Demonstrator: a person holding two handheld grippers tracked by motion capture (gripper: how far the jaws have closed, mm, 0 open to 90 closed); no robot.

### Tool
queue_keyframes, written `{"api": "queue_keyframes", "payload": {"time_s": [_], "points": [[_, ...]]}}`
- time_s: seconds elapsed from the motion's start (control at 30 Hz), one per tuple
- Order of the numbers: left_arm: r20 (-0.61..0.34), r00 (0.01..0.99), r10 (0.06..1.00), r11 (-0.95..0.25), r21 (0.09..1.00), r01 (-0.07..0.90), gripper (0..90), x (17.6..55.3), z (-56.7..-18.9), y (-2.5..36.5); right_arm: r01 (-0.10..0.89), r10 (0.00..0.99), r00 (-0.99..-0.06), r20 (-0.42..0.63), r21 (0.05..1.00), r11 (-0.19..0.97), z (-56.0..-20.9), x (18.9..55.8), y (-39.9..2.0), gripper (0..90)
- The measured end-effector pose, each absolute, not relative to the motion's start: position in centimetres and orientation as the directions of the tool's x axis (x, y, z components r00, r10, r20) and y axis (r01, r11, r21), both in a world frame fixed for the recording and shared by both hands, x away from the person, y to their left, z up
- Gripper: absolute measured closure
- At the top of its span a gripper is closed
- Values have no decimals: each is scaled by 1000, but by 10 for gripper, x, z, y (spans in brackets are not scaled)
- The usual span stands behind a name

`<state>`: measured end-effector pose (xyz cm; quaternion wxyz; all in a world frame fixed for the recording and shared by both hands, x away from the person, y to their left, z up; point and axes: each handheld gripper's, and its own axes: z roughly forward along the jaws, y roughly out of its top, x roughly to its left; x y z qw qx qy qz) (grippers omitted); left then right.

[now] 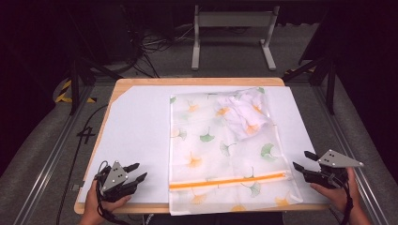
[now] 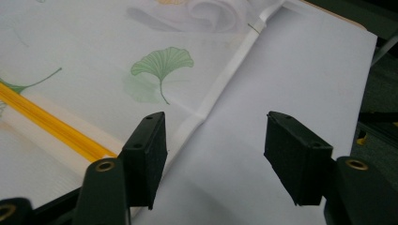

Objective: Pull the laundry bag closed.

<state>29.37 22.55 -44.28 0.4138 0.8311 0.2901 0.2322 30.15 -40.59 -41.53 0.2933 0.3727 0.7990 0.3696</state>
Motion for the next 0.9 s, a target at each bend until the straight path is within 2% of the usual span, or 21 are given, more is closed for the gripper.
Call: {"api": "queue_keyframes", "payload": {"time_s": [0.13, 0.2, 0.5, 0.7, 0.9], "points": [[151, 685, 713, -475, 822, 314, 460, 296, -444, 231, 390, 827, -532, -180, 815, 429, -420, 302, -410, 360], [142, 661, 736, -459, 824, 333, 354, 298, -445, 234, 399, 839, -512, -185, 814, 423, -422, 302, -411, 307], [79, 596, 799, -380, 834, 400, 129, 305, -449, 252, 406, 871, -445, -206, 821, 402, -431, 302, -416, 159], [49, 588, 807, -350, 842, 411, 79, 306, -450, 255, 427, 881, -436, -182, 820, 381, -433, 302, -416, 125], [59, 594, 802, -358, 844, 400, 77, 305, -449, 253, 433, 881, -440, -175, 818, 378, -435, 301, -416, 124]]}}
